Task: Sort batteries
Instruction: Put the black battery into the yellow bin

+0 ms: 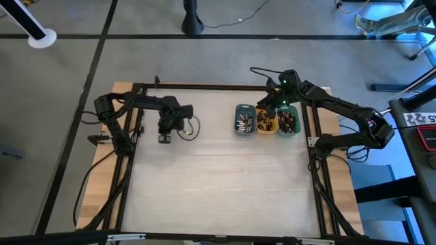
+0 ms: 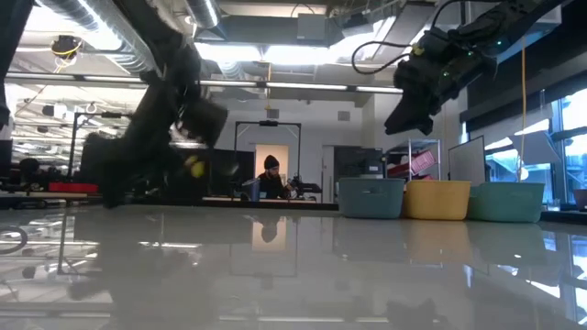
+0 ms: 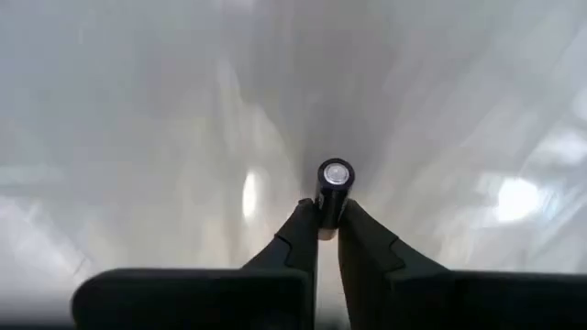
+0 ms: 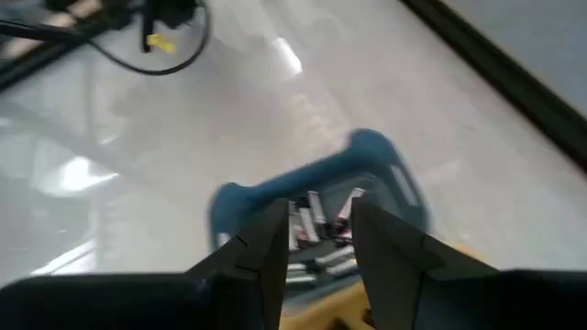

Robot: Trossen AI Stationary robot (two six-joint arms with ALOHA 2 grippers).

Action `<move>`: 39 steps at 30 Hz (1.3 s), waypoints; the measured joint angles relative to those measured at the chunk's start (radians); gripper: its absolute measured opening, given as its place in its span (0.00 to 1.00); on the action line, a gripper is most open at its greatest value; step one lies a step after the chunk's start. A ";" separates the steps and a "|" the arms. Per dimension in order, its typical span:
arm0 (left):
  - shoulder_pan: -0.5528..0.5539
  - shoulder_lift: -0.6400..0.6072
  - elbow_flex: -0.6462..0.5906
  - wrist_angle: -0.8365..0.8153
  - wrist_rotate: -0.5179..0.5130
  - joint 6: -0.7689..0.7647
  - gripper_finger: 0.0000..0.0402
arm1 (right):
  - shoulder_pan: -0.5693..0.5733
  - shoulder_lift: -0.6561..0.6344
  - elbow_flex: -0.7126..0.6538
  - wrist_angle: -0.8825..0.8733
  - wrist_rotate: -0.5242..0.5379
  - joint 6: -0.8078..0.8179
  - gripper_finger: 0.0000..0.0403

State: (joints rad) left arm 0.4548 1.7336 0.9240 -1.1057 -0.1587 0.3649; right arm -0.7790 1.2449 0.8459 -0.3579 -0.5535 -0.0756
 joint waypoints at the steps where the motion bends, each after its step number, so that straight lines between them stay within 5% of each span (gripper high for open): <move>1: -0.002 -0.020 0.014 0.023 0.047 -0.013 0.04 | 0.000 0.000 0.000 0.003 -0.025 0.000 0.30; 7: -0.004 -0.127 0.080 0.238 0.323 -0.134 0.03 | 0.000 0.000 0.000 0.031 -0.102 0.000 0.30; 13: -0.009 -0.180 0.086 0.588 0.470 -0.331 0.04 | 0.000 0.000 0.000 0.045 -0.148 0.000 0.30; 22: -0.068 -0.080 0.086 1.193 0.446 -0.581 0.04 | 0.000 -0.002 0.000 0.034 -0.135 0.005 0.30; 27: -0.094 0.069 0.111 1.428 0.402 -0.704 0.03 | -0.001 -0.035 0.000 0.037 0.017 0.024 0.30; 32: -0.114 0.235 0.294 1.500 0.389 -0.721 0.04 | -0.001 -0.070 0.000 -0.009 0.182 0.047 0.30; 39: -0.127 0.348 0.500 1.424 0.421 -0.610 0.04 | 0.000 -0.070 0.000 -0.109 -0.160 -0.036 0.30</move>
State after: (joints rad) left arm 0.3273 2.0819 1.4236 0.3187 0.2623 -0.2455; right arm -0.7788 1.1748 0.8455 -0.4667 -0.7133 -0.1120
